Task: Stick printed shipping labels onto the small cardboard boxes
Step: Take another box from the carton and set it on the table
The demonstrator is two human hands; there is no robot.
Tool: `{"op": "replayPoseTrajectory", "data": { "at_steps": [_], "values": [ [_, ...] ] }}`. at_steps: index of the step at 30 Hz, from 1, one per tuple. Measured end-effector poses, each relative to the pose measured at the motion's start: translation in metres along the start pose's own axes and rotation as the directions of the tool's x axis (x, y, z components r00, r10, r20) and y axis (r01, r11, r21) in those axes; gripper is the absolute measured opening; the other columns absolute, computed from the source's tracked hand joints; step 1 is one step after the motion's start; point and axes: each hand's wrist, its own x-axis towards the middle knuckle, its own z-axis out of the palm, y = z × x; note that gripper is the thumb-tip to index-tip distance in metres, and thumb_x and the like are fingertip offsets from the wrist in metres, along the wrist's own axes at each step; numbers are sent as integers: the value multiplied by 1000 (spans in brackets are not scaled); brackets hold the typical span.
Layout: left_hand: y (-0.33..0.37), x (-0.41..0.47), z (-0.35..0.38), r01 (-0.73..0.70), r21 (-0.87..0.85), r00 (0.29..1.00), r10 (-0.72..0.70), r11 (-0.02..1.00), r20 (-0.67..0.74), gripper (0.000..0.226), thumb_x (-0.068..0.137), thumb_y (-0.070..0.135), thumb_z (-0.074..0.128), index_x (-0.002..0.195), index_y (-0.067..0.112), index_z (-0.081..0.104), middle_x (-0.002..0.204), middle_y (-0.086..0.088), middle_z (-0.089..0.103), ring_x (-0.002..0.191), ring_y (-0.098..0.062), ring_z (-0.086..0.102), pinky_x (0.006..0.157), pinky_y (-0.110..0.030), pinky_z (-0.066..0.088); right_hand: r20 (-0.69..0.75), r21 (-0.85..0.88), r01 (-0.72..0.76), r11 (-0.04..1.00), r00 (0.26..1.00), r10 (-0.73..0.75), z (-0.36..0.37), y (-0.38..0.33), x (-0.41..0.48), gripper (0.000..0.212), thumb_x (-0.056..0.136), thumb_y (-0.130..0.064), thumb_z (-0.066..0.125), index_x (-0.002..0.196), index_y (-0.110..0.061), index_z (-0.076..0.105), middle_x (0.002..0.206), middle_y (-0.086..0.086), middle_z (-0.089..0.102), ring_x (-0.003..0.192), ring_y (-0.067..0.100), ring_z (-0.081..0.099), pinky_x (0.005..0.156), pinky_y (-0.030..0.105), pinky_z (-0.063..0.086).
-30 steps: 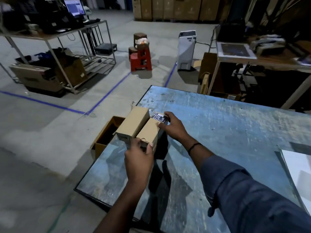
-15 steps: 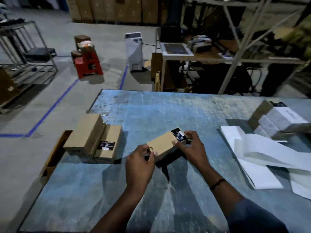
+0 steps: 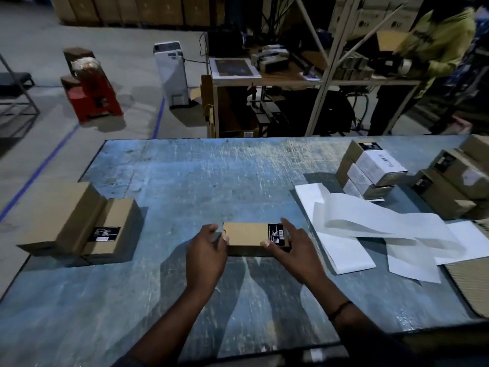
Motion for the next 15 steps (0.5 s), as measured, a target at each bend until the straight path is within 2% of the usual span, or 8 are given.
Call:
{"op": "replayPoseTrajectory", "data": {
  "at_steps": [2, 4, 6, 8, 10, 12, 15],
  "values": [
    [9, -4, 4, 38, 77, 999, -35, 996, -35, 37, 86, 38, 77, 114, 24, 56, 114, -2, 55, 92, -19, 59, 78, -34, 52, -14, -74, 13, 997, 1000, -14, -5, -1, 4, 92, 64, -85, 63, 141, -39, 45, 116, 0, 54, 107, 21, 59, 89, 41, 54],
    [18, -11, 9, 79, 59, 997, -80, 995, 22, 33, 86, 38, 77, 107, 23, 56, 107, 0, 55, 87, -16, 58, 70, -29, 45, -64, -133, 26, 991, 997, -35, -3, -6, 5, 84, 60, -85, 64, 122, -29, 51, 108, -1, 55, 99, 21, 59, 83, 41, 54],
    [25, -19, 18, 72, 14, 992, -73, 997, 98, 26, 88, 35, 74, 107, 23, 62, 106, 1, 60, 92, -14, 62, 74, -26, 47, -75, -119, 16, 993, 997, -25, 3, -10, 1, 76, 60, -84, 63, 105, -25, 46, 98, -1, 57, 88, 20, 58, 73, 39, 52],
    [29, -26, 26, 62, -25, 990, -58, 998, 130, 32, 90, 37, 73, 118, 25, 63, 117, 1, 57, 96, -12, 63, 82, -26, 49, -85, -52, -3, 999, 996, -2, 6, -11, -4, 63, 70, -75, 68, 94, -22, 44, 86, -1, 60, 79, 19, 59, 64, 37, 49],
    [34, -29, 29, 72, -7, 987, -70, 997, 145, 46, 91, 40, 71, 132, 24, 58, 129, 0, 48, 104, -13, 60, 87, -23, 43, -96, 1, 2, 1000, 995, -2, 7, -10, -7, 45, 85, -61, 68, 85, -20, 49, 73, -1, 61, 71, 19, 61, 62, 37, 48],
    [32, -27, 29, 54, 11, 981, -55, 998, 184, 67, 89, 47, 72, 146, 24, 47, 142, 0, 39, 122, -16, 55, 94, -25, 43, -62, 14, 37, 999, 997, -36, 6, -10, -10, 35, 93, -46, 64, 76, -17, 54, 68, 0, 63, 69, 20, 62, 63, 37, 48],
    [23, -19, 26, -28, 61, 944, 6, 998, 329, 102, 77, 67, 74, 158, 27, 28, 157, 6, 26, 140, -14, 41, 109, -34, 43, 123, 32, 143, 989, 982, -146, 8, -14, -17, 19, 95, -24, 59, 80, -15, 65, 74, 3, 67, 70, 16, 64, 61, 33, 47]
  ]
}}
